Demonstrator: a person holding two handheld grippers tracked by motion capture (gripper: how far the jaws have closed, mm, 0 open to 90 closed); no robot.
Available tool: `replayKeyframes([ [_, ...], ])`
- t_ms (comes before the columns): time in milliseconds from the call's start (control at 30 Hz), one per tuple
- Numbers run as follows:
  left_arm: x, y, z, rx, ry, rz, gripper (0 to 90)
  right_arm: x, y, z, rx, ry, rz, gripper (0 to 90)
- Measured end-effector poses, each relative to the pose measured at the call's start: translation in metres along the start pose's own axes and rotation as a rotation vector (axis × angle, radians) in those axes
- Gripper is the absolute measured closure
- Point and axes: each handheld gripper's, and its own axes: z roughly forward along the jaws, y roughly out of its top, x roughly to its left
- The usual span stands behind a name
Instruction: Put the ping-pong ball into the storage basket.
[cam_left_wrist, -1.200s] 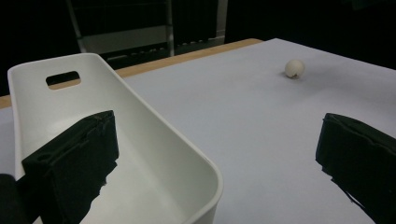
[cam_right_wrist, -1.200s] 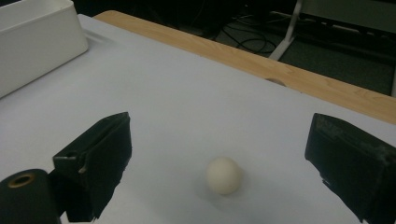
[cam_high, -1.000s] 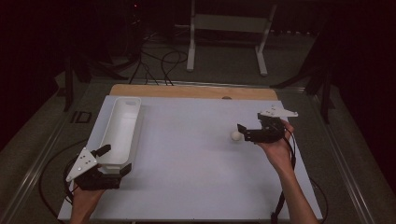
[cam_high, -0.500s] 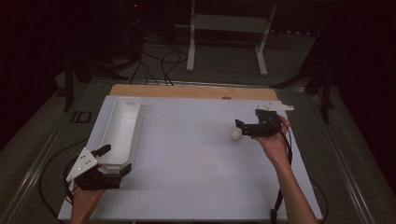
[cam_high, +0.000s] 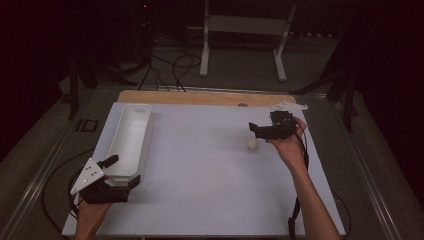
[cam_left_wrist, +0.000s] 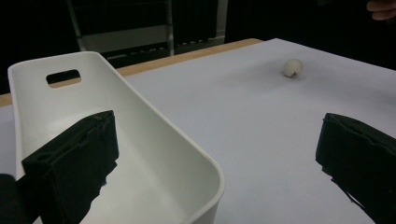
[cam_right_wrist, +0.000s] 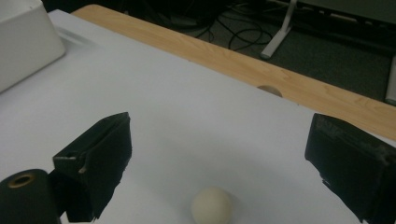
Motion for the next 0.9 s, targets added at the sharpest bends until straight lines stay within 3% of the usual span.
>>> replayKeyframes([
  [300,0.000,-0.001,0.002,0.006,-0.003,0.002,0.0,-0.007,-0.005,0.012,0.046,-0.001,0.018,6.9],
  [900,0.000,-0.001,0.002,0.001,0.000,-0.003,0.0,-0.009,-0.008,0.024,0.111,-0.009,0.007,6.9],
])
